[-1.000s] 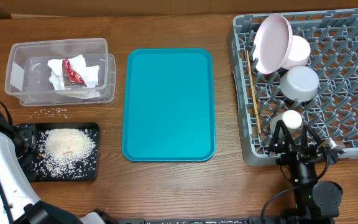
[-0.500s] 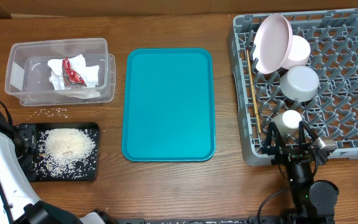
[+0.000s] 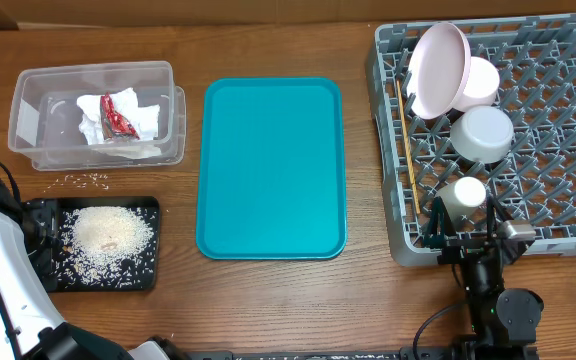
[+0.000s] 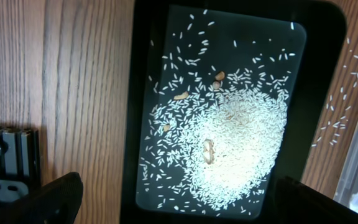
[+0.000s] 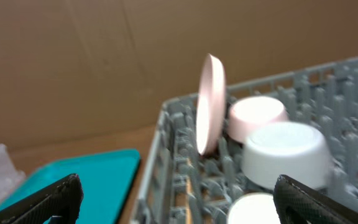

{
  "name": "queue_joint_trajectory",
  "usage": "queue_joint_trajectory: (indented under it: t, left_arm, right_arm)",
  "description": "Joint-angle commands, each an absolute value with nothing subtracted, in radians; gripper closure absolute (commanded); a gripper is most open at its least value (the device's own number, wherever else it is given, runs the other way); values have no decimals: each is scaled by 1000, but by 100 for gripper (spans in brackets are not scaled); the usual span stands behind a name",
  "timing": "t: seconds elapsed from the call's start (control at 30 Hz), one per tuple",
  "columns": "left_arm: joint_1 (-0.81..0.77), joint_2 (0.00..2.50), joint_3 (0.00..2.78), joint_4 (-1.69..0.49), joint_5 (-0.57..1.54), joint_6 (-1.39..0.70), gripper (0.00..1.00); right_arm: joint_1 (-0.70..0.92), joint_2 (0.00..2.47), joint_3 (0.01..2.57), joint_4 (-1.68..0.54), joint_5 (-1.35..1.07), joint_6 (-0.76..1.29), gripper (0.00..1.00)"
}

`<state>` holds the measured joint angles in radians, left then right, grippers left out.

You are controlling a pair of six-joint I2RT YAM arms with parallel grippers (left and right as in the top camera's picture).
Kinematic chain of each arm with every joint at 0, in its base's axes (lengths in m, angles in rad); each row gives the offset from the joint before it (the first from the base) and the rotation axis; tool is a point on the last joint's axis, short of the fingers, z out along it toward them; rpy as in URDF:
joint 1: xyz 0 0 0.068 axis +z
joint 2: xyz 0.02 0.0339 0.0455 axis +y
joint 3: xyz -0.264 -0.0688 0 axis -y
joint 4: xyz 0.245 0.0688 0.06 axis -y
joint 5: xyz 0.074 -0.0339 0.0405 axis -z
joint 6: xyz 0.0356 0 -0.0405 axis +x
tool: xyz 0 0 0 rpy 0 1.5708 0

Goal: Sort waste into correct bins and load items into the dishwasher

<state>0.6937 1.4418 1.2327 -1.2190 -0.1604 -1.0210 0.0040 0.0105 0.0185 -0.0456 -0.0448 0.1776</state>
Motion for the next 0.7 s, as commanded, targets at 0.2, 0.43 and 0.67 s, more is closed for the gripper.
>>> queue_joint_trajectory:
  t: [0.2,0.43,0.67]
  left_arm:
    - [693,1440,1248,-1218,-163,-1017,0]
    - [693,1440,1248,-1218,-163,-1017,0]
    - [693,1440,1248,-1218,-163,-1017,0]
  right_arm:
    - [-18,3,8,-84,-17,35,0]
    - [-20,3,8,-84,-17,-8,0]
    - [-20,3,8,-84,-17,-8,0]
